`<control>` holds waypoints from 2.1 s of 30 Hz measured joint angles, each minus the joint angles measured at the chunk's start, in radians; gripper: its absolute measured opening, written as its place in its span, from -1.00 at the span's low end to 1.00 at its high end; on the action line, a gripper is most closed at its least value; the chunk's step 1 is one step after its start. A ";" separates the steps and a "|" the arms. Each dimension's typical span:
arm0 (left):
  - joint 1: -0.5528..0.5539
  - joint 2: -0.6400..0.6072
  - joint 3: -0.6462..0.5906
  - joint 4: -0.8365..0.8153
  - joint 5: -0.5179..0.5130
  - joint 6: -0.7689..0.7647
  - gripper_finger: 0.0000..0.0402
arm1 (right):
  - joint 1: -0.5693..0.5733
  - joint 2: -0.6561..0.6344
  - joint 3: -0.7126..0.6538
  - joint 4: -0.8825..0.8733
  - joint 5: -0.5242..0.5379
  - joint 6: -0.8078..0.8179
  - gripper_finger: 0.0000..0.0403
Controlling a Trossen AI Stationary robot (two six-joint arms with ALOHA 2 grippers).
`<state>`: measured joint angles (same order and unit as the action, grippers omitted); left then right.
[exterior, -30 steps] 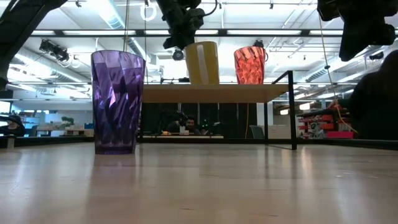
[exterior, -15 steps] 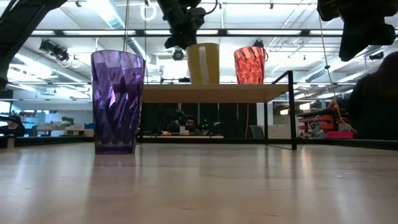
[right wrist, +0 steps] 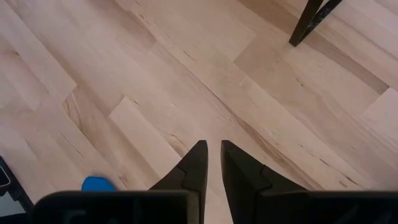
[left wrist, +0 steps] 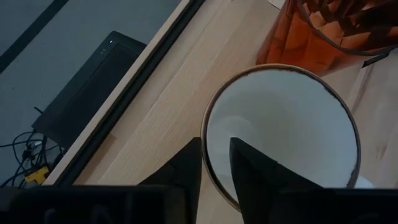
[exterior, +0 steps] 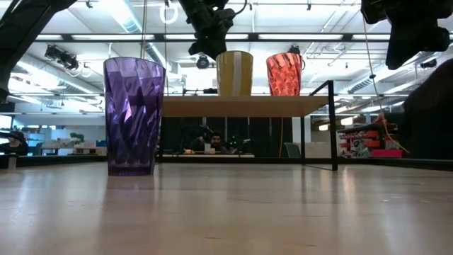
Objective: Stack small to large cups/mugs on shelf
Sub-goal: Put the yellow mug on the shelf, then put the purple glass on the shelf
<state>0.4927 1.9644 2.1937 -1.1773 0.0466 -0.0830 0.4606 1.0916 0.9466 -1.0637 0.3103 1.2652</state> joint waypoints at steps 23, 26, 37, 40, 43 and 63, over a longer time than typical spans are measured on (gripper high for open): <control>0.056 -0.017 0.156 -0.066 -0.001 -0.037 -0.52 | 0.000 0.000 0.000 0.000 0.000 -0.002 -0.74; 0.055 -0.053 0.148 -0.064 -0.001 -0.040 -0.54 | 0.000 0.000 0.000 0.000 0.000 -0.004 -0.74; -0.022 -0.142 0.143 -0.367 -0.026 -0.143 -0.61 | 0.000 0.000 0.000 0.000 0.003 -0.019 -0.74; -0.083 -0.156 0.138 -0.387 -0.027 -0.172 -0.61 | 0.000 0.000 0.000 0.000 0.003 -0.019 -0.74; -0.155 -0.177 0.131 -0.396 -0.029 -0.202 -0.60 | 0.000 0.000 0.000 0.000 0.003 -0.019 -0.74; -0.754 -0.197 0.121 -0.393 -0.246 -0.670 -0.82 | 0.000 0.000 0.000 0.000 -0.002 -0.011 -0.74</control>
<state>-0.2612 1.7672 2.3150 -1.5707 -0.1998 -0.7526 0.4606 1.0912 0.9466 -1.0637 0.3083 1.2541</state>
